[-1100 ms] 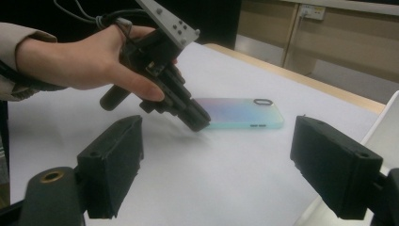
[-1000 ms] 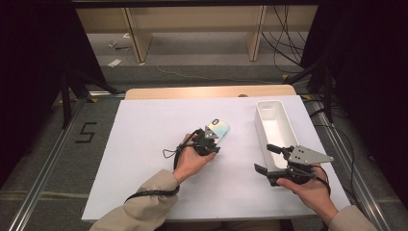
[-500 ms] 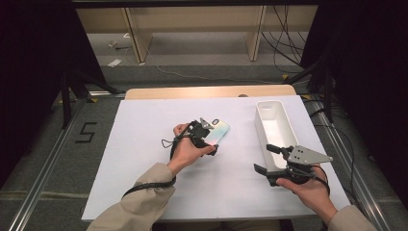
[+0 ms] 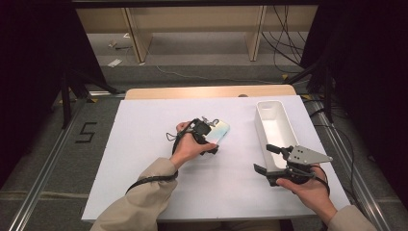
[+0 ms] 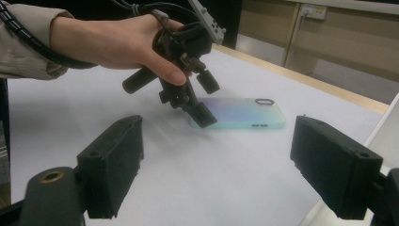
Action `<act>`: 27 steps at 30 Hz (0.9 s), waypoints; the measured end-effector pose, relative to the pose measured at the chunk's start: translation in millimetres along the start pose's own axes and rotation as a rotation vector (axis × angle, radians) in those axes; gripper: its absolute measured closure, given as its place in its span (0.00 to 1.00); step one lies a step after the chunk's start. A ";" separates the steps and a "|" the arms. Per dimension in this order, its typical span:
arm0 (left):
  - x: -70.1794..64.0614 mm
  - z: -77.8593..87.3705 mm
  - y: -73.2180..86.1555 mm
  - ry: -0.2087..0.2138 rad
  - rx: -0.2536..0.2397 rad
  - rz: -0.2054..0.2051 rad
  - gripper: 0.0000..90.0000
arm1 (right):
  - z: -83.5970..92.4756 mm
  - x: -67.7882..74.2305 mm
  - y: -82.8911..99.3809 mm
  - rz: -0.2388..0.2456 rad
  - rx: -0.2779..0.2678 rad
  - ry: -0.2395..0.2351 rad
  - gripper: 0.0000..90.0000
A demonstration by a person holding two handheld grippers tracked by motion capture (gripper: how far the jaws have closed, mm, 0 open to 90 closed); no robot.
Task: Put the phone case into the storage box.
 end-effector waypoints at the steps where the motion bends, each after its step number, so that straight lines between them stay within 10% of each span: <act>1: 0.6 -0.7 0.1 0.001 0.006 0.003 0.05 | 0.0 0.1 0.0 0.000 0.000 0.000 0.21; 27: 7.1 -9.7 3.0 0.009 0.051 0.044 0.08 | -0.4 0.6 0.1 0.000 0.001 -0.005 0.21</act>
Point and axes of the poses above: each handheld gripper's, and its own axes: z roughly backward along the jaws, y roughly out of its underside, x roughly to its left, the point moved 9 cm from there along -z, roughly forward along the jaws, and after that the axes turned 6 degrees about x, right-handed, at the moved point
